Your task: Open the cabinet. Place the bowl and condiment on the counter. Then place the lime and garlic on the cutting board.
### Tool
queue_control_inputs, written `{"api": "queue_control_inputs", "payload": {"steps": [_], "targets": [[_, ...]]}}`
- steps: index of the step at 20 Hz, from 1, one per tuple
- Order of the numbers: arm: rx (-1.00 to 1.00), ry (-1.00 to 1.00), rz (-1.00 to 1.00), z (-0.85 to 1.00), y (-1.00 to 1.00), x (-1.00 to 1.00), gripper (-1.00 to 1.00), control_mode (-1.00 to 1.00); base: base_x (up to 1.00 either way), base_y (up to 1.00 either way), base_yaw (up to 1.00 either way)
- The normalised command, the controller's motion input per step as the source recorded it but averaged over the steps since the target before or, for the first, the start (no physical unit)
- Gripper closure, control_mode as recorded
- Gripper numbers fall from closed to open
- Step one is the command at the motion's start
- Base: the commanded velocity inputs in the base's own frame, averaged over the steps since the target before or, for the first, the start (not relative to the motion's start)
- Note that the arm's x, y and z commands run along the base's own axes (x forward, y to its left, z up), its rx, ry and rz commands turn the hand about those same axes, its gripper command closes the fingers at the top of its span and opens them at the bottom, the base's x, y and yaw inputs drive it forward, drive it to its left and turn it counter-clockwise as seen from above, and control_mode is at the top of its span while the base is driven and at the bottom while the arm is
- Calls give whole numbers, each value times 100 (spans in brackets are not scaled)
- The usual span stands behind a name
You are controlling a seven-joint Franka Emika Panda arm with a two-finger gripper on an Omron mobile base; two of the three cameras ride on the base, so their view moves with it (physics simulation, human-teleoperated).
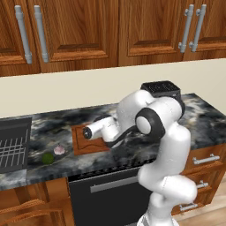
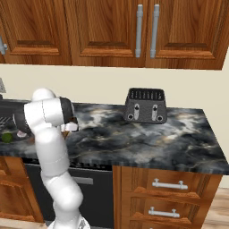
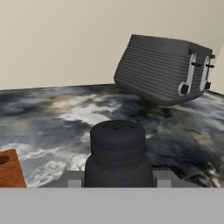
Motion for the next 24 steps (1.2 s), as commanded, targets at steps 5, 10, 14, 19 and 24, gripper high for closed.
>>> {"api": "queue_control_inputs", "payload": {"steps": [5, 10, 14, 19, 24], "targets": [[13, -13, -7, -46, -1, -1, 100, -100, 0, 0, 0], [15, -13, -7, -44, -10, -4, 100, -100, 0, 0, 0], [16, -16, -7, -42, -18, -8, 100, -100, 0, 0, 0], [17, -16, -8, -35, -19, -10, -100, -100, 0, 0, 0], [15, -16, -7, -35, -25, -21, -100, -100, 0, 0, 0]]}}
